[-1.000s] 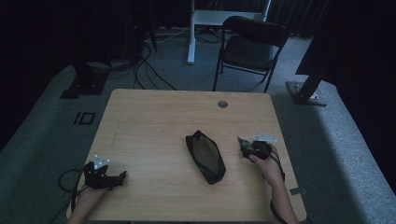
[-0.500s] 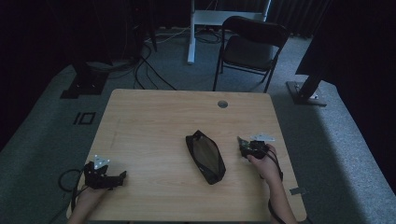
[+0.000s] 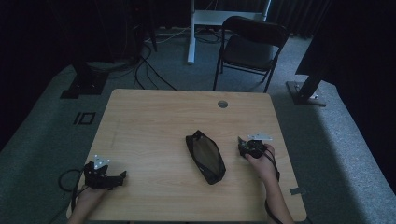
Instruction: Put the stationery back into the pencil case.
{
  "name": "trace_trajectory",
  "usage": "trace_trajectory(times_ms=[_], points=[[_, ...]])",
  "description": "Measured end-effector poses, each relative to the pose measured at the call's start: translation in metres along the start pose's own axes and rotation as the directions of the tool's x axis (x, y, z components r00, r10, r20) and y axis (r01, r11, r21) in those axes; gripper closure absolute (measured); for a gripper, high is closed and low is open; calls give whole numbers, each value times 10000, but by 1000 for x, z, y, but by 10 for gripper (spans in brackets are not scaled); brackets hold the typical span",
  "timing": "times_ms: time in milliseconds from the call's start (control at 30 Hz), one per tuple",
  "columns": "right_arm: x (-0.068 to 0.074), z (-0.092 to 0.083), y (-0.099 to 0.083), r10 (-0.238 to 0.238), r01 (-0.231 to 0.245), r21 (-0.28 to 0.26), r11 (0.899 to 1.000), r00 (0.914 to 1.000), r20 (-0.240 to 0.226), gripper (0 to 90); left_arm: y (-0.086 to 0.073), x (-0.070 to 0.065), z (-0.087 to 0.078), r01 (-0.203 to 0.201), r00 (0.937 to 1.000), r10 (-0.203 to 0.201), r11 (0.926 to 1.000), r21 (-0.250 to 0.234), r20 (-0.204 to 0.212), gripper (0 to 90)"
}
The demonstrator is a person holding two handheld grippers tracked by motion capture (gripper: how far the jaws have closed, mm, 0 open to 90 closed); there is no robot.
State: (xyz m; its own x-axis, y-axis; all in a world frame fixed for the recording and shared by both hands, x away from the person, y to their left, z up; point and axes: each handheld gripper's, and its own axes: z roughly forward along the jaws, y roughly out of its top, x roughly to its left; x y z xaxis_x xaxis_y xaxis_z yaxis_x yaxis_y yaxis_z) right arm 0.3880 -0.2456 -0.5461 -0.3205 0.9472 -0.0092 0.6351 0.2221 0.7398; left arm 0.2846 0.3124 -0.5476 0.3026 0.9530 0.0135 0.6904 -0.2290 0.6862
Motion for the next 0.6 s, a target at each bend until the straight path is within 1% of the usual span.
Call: trace_trajectory(times_ms=[33,133,167,267,333,400,533,600], points=[[0,1,1,87,-87,-23,10000,10000,-4,482,0,0,0,2,10000,-2,10000,-1,0,2],[0,4,2,95,-95,-101,9999,9999,-71,484,0,0,0,-1,10000,1,10000,-1,-2,2],[0,5,3,13,-14,-122,9999,10000,-96,485,0,0,0,1,10000,-1,10000,0,1,2],[1,6,5,28,-30,-76,10000,9997,-246,489,0,0,0,2,10000,-2,10000,-1,0,2],[1,5,6,-107,107,7,9999,9997,-242,491,0,0,0,-1,10000,1,10000,1,-1,2],[2,5,7,-100,102,91,9999,9996,-252,492,0,0,0,0,10000,0,10000,1,1,2],[2,4,7,-162,165,83,9998,9993,-342,495,0,0,0,1,10000,-1,10000,-2,1,2],[2,2,8,-17,17,-6,10000,9995,-305,496,0,0,0,0,10000,0,10000,0,1,2]])
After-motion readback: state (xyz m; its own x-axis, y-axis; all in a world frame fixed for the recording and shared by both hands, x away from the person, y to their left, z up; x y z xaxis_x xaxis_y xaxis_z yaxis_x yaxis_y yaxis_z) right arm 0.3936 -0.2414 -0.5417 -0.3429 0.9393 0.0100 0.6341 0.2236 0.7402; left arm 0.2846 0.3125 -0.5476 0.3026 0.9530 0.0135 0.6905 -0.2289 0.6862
